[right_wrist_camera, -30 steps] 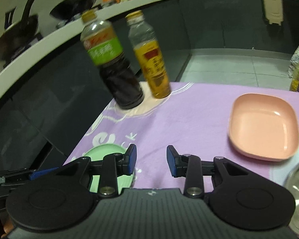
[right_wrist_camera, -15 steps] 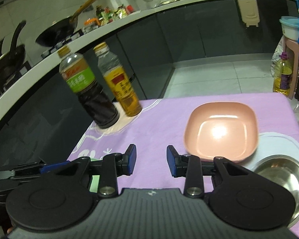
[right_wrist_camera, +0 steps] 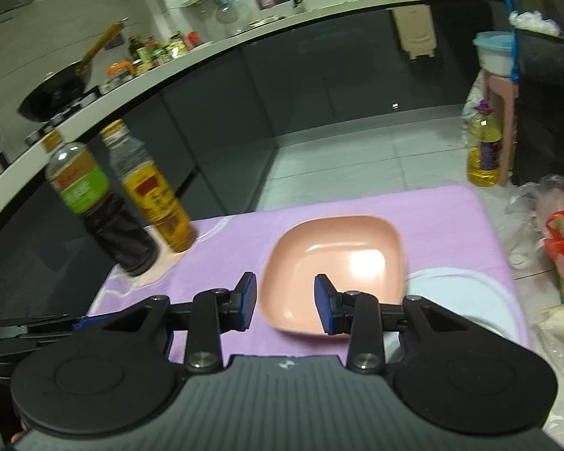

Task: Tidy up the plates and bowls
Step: 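Open the left gripper and release the green plate rim, then move the left gripper to the pink square dish and grasp its rim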

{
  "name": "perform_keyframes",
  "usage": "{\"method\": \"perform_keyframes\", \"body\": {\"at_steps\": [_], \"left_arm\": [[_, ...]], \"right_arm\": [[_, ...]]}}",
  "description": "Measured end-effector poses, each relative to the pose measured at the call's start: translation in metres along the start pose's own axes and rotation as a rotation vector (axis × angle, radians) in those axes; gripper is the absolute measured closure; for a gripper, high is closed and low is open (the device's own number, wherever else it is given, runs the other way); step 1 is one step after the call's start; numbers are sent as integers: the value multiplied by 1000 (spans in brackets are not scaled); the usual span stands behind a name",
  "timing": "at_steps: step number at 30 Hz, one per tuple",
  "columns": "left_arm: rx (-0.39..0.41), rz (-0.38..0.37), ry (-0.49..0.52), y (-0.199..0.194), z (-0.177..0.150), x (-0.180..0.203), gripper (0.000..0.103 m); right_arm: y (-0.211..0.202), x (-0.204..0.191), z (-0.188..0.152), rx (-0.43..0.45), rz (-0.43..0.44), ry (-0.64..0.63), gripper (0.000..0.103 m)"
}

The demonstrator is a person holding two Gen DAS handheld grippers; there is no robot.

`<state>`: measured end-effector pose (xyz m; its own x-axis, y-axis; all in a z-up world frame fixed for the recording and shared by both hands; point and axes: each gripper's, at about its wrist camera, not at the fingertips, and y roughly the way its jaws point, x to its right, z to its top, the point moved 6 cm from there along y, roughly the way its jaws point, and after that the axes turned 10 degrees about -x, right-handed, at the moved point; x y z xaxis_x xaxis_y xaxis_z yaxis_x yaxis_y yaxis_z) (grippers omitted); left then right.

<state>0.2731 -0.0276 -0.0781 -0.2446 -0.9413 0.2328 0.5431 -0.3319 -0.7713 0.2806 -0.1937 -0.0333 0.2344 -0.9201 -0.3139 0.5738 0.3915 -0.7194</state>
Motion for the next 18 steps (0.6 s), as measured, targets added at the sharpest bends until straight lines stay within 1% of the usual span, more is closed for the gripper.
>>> {"method": "perform_keyframes", "body": {"at_steps": [5,9,13,18], "left_arm": [[-28,-34,27,21,10,16,79],[-60,-34,10,41,16,24,79],[-77,-51,12,58,19,32,79],[-96,-41,17,76,23,38,79]], "right_arm": [[8,19,6,-3,-77,27,70],[22,37,5,-48,-142,80,70],[34,51,2,-85,-140,132,70],[42,57,0,-102,-144,155,70]]}}
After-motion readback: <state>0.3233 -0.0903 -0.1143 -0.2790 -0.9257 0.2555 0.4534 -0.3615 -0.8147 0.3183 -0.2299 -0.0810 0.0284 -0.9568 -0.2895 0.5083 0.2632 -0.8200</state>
